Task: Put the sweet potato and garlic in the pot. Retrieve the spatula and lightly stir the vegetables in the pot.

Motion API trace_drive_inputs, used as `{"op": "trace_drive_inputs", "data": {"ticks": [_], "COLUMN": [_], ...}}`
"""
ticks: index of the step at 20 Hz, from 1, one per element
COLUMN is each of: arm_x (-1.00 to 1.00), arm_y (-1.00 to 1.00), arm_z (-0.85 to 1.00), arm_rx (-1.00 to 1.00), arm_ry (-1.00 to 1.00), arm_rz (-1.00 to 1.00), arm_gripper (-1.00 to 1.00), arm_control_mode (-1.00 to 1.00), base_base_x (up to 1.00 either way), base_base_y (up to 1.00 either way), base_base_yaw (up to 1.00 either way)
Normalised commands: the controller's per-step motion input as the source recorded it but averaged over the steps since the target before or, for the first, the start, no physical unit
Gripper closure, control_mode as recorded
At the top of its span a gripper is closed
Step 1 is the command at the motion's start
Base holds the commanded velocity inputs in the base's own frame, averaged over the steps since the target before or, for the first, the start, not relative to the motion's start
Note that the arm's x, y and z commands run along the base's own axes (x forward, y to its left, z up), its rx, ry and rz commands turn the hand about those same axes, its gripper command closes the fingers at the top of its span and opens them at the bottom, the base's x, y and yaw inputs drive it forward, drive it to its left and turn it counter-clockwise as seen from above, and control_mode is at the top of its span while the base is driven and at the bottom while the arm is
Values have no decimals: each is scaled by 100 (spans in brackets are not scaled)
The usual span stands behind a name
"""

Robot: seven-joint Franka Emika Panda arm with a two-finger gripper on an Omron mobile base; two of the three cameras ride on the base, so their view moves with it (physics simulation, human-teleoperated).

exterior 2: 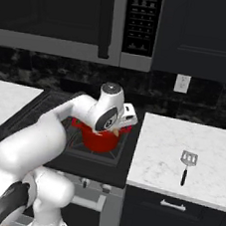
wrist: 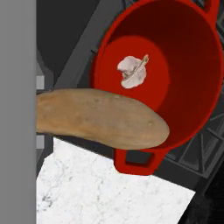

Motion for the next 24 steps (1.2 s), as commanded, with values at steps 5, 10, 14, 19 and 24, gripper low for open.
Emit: {"op": "trace_drive_inputs", "data": {"ticks": [5, 10, 14, 19, 24], "arm_x": [66, 59, 5, 0, -5], "arm_y": [38, 27, 29, 20, 0], "arm_z": [0, -12, -19, -40, 23], "arm_rx": [1, 0, 0, 0, 0], "arm_ry": [21, 13, 0, 0, -8], "arm_rz": [17, 6, 1, 0, 0], "arm_gripper": [100, 100, 100, -100, -100], "arm_control_mode": [-100, -100, -100, -100, -100], "base_base_x": [0, 0, 0, 0, 0], "base_base_y": [0, 0, 0, 0, 0], "base_base_yaw": [0, 0, 0, 0, 0]}}
